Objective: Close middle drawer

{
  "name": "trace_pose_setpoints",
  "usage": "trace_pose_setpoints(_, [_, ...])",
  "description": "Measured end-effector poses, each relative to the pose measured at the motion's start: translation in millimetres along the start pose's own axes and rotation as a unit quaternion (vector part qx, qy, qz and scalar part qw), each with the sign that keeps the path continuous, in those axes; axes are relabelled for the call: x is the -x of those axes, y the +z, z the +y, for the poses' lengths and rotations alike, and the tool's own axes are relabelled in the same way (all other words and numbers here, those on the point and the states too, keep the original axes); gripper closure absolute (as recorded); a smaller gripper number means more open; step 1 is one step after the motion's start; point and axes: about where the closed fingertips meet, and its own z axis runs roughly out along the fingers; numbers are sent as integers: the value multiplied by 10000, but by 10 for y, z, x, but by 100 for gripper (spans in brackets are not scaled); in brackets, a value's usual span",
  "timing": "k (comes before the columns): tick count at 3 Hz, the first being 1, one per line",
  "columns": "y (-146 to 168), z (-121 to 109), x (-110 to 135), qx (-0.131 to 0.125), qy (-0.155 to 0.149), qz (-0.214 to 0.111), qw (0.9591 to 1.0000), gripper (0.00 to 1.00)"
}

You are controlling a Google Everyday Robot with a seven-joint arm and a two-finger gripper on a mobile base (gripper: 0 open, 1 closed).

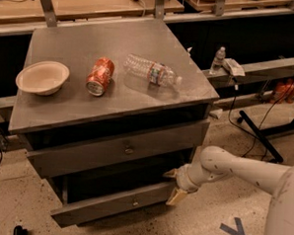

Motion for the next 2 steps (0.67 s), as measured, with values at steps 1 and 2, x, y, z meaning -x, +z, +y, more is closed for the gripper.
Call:
trace_pose_setpoints(1, [110,27,-112,148,160,3,9998,31])
trace_pose_setpoints(2, [43,62,-86,164,158,24,9997,29])
